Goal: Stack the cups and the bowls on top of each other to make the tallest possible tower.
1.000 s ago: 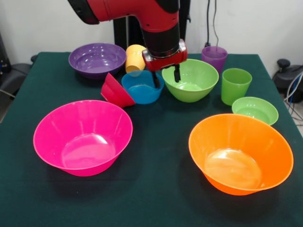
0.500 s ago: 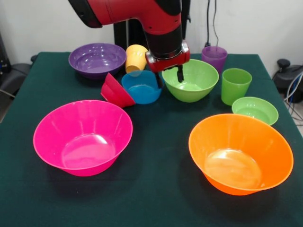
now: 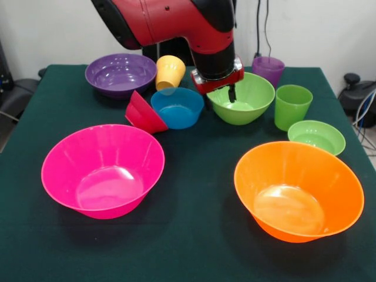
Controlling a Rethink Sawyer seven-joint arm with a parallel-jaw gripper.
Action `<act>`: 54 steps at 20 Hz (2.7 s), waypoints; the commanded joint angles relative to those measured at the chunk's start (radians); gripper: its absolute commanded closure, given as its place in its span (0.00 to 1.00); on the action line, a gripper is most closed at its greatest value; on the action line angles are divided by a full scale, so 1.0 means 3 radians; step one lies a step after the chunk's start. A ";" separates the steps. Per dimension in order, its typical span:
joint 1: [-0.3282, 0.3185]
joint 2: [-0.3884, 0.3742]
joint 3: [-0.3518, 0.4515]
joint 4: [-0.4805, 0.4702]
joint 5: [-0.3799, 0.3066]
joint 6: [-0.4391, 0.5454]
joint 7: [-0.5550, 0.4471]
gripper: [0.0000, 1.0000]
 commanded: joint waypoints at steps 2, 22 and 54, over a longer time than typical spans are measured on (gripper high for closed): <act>0.0175 0.0257 -0.0192 -0.0219 -0.0282 -0.0193 0.0072 0.00; 0.0158 0.0249 -0.0207 -0.0228 -0.0380 -0.0194 -0.0012 0.00; -0.0134 -0.0202 0.0004 -0.0208 -0.0530 -0.0600 -0.0199 1.00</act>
